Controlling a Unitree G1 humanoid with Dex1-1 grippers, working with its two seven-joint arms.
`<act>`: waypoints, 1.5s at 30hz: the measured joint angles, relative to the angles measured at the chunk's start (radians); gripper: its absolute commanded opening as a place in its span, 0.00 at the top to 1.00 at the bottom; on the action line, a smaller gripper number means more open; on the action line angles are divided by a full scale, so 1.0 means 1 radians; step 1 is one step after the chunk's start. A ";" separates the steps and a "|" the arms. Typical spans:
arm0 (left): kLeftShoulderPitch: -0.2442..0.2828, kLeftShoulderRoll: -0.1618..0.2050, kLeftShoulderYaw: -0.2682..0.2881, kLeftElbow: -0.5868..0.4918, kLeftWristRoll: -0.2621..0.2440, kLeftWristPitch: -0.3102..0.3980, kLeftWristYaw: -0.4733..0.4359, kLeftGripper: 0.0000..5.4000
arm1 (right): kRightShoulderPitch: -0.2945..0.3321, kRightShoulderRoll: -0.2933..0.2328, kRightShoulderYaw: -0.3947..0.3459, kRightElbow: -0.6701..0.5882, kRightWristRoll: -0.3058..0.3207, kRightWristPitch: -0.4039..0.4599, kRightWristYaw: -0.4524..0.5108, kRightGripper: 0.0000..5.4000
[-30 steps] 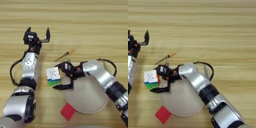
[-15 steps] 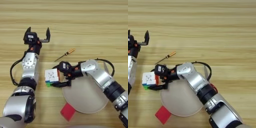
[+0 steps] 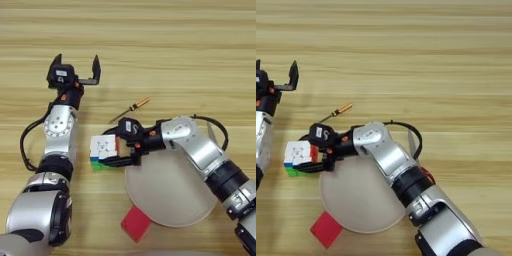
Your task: Move the objects on the table
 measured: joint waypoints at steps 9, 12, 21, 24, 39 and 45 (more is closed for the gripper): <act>0.000 0.000 0.000 0.000 0.000 0.000 0.000 0.00 | -0.006 -0.056 -0.071 -0.173 0.066 0.071 0.016 0.39; 0.000 0.000 0.000 0.000 0.000 0.000 0.000 0.00 | -0.003 -0.089 -0.097 -0.243 0.102 0.106 0.025 0.39; -0.001 -0.001 -0.002 0.001 0.002 0.000 0.002 0.00 | 0.095 -0.276 -0.199 -0.467 0.236 0.183 0.098 0.39; -0.003 -0.002 -0.003 0.001 0.002 0.000 0.002 0.00 | 0.151 -0.335 -0.219 -0.522 0.276 0.192 0.135 0.39; -0.005 0.003 0.000 0.020 0.002 0.000 0.001 0.00 | 0.280 -0.474 -0.204 -0.364 0.195 0.056 0.176 0.39; -0.005 0.005 -0.001 0.021 0.002 0.000 0.000 0.00 | 0.294 -0.493 -0.187 -0.340 0.187 -0.002 0.201 0.39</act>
